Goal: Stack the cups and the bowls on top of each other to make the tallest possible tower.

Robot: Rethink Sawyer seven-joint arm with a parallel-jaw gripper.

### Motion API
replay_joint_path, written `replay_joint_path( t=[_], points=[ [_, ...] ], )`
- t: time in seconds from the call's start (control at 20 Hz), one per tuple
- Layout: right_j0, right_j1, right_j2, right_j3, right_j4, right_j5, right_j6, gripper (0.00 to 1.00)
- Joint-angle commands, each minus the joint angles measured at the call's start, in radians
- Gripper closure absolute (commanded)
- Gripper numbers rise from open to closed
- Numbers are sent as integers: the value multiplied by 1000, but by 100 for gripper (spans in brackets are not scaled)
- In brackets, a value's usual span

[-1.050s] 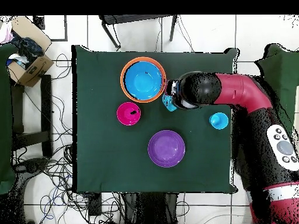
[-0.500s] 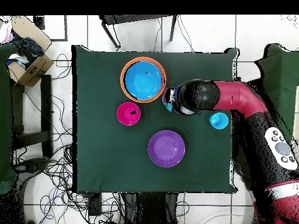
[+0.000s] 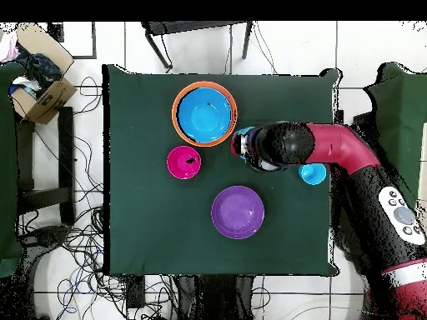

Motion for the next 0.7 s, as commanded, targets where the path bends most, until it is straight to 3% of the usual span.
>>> replay_joint_path(
  t=[0.05, 0.5, 0.7],
  points=[
    [-12, 28, 51, 62, -70, 1, -319, 0],
    [-30, 60, 53, 53, -110, -2, -350, 0],
    [-25, 69, 42, 34, -162, -32, -363, 0]
  ],
)
